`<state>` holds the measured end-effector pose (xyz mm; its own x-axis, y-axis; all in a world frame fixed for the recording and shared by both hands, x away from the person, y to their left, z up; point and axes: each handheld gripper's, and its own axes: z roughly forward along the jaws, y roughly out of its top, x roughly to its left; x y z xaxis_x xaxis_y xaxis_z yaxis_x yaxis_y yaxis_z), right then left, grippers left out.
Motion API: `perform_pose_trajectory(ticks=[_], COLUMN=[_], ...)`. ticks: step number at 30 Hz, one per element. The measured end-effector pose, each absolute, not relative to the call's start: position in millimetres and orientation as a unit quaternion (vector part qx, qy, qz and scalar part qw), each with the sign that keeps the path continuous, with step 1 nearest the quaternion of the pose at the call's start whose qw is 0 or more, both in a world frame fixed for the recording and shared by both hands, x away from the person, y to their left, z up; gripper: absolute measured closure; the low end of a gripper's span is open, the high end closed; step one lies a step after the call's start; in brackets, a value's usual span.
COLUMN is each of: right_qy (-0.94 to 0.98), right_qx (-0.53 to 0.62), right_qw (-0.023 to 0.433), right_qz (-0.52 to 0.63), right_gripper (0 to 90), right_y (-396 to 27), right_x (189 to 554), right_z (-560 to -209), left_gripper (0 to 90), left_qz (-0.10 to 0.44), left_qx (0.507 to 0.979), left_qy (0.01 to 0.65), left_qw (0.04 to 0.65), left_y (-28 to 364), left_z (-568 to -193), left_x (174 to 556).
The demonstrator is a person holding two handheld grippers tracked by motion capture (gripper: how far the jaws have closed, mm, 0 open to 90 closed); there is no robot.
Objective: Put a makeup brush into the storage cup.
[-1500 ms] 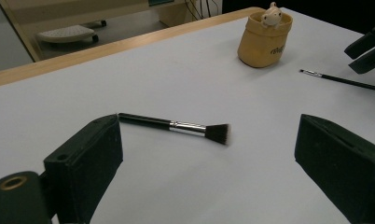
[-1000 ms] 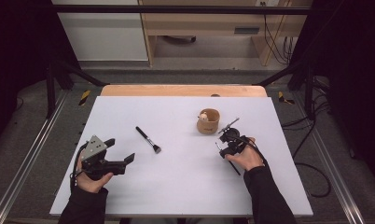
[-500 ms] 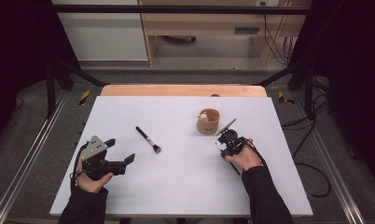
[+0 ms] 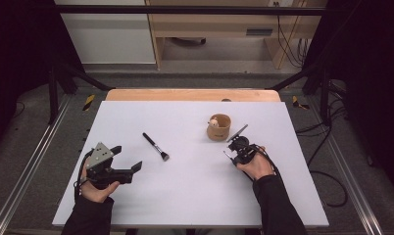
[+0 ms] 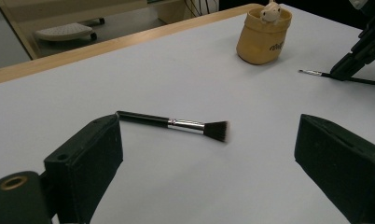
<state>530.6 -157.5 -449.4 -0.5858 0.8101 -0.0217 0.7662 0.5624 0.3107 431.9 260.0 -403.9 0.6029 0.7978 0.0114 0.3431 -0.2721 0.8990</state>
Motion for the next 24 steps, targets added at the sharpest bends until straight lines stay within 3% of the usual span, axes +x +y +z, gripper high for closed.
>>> perform_pose_trajectory(ticks=[12,24], right_qy=[0.879,0.859], right_qx=[0.446,0.453], right_qw=[0.091,0.103], right_qz=[0.140,0.214], right_gripper=[85.8,85.8], right_y=[-158,-170], right_x=[526,511], right_z=[-446,-419], left_gripper=[7.1,7.2], left_qz=[0.240,0.242], left_qx=[0.760,0.760], left_qy=[0.377,0.375], left_qw=[0.472,0.472], left_y=[260,259], left_z=[-404,-404], left_x=[432,432])
